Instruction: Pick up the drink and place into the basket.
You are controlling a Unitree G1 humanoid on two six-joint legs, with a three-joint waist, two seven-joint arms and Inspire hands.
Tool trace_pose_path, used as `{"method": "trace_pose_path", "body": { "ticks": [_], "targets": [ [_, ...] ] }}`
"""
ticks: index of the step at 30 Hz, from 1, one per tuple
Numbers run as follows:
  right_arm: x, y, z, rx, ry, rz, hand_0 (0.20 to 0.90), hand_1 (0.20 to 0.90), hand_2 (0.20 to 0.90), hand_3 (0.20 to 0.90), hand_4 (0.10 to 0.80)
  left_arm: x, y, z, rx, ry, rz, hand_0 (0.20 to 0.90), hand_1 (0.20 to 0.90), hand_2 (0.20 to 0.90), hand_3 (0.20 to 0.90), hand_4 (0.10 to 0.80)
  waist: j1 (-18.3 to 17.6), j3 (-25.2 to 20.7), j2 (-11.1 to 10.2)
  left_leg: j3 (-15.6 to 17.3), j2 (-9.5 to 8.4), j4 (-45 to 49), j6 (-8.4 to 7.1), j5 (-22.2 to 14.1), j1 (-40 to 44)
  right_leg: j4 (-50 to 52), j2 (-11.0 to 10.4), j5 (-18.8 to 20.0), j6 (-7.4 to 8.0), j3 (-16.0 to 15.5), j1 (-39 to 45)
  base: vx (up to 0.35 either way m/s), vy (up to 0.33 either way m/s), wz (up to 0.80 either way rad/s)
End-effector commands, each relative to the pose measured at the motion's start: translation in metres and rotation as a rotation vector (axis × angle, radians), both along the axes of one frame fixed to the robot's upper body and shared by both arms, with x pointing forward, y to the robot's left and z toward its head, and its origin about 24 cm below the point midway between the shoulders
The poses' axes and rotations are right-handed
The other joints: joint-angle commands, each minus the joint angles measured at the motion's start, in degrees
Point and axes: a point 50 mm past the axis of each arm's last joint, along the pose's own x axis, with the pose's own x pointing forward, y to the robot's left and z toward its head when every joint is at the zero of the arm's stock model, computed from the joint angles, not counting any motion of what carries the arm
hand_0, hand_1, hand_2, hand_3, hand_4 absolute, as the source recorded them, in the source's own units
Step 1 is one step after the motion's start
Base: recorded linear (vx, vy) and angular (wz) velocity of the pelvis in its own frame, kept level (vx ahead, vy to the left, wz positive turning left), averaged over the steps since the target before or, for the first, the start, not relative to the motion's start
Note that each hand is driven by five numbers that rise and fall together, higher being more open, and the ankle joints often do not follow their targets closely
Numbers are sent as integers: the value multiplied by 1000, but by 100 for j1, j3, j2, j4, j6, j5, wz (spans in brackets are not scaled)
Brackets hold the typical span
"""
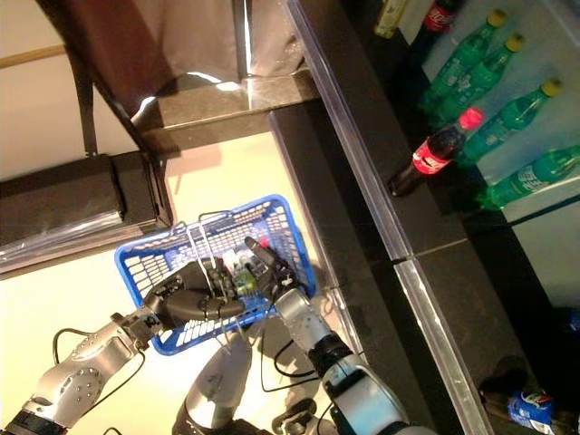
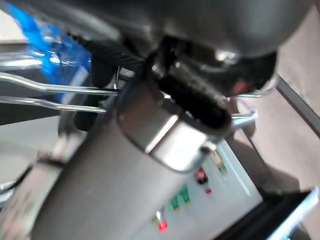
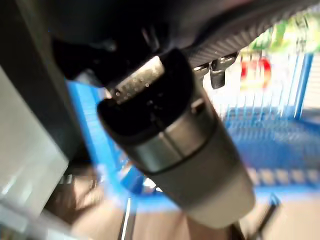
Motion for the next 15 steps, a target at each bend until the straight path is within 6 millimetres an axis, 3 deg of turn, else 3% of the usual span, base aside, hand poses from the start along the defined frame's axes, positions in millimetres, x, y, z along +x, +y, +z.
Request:
{"method": "trace_pose_path", "body": {
  "ticks": [1,6,15],
  "targets": [
    [-2,12,38,27,-265,91,900,900,900,900,800,-4,-34,110,-284,-673,-151,300,300,300,200,100,-314,-408,88,317,-265,464,322,-230,-257,-135,345,698,-675,0,-256,-55,25,-16],
    [-19,3,39,-20,-358,137,900,900,900,900,800,-6,-27,97,-277,-648,-81,300,300,300,200,100,-497,-404,40,421,-223,445,344,-213,-261,-121,344,714,-659,89,-354,-52,24,-15],
    [-50,-13,68,-88,-664,337,900,900,900,900,800,-5,-13,70,-294,-552,105,300,300,300,200,100,-852,-379,-112,635,-94,376,339,-186,-205,-196,408,788,-607,322,-471,-49,10,-13]
  ]
}}
